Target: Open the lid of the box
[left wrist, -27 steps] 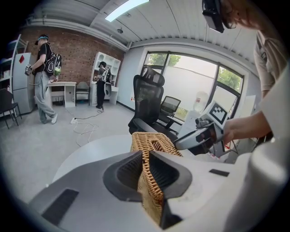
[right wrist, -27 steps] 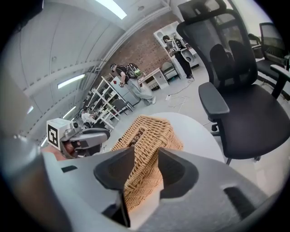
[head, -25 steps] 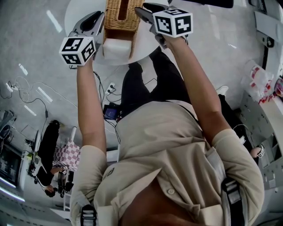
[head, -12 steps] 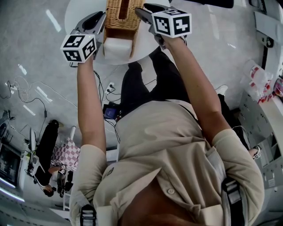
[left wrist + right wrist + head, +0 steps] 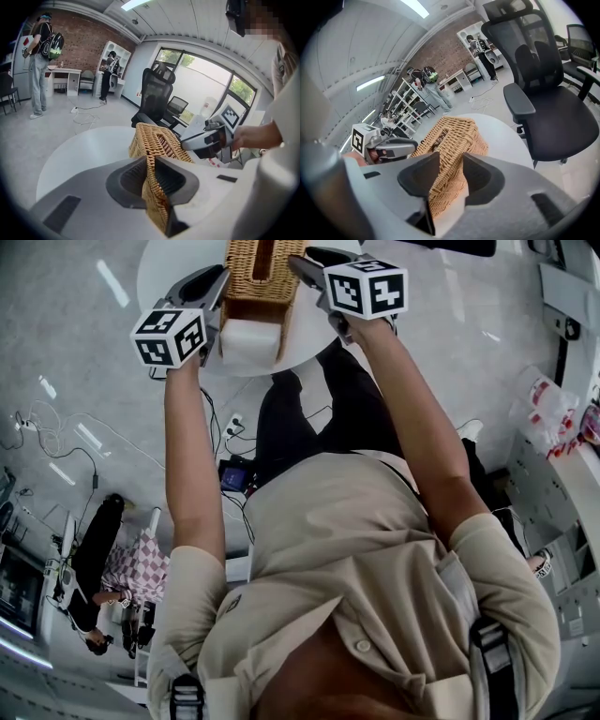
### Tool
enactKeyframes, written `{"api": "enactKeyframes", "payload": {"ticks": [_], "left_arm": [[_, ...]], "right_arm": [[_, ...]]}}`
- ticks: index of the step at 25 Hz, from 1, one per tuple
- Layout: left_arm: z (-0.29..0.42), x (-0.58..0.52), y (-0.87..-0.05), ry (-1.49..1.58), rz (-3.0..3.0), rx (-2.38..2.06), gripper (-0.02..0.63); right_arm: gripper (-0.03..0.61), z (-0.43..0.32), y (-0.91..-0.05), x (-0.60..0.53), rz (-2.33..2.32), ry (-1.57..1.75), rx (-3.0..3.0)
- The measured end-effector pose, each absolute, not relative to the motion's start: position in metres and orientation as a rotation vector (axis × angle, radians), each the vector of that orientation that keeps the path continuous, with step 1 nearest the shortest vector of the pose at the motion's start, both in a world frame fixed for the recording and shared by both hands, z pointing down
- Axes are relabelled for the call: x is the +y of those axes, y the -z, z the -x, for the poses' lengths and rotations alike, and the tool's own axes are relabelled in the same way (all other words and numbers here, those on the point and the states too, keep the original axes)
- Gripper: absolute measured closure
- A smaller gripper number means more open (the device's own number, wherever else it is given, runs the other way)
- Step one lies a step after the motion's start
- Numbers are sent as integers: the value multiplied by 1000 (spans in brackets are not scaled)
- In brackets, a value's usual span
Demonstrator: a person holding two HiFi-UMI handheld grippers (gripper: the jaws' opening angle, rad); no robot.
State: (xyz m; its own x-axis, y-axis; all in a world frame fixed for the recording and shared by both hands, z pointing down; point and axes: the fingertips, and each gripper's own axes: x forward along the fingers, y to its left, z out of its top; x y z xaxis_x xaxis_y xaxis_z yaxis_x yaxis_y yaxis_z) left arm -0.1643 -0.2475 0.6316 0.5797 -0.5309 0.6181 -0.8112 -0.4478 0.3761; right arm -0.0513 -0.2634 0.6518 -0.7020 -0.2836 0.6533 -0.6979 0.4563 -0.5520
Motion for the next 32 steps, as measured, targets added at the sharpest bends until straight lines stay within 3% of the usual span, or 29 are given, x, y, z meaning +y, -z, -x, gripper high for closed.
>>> {"api": "enactKeyframes", "payload": {"ticks": [32], "left_arm": [[141,-241,-564,-407,-2257,-1079,589]], "right_arm": [[436,46,-642,-256,-796,-1160,-2262]]}}
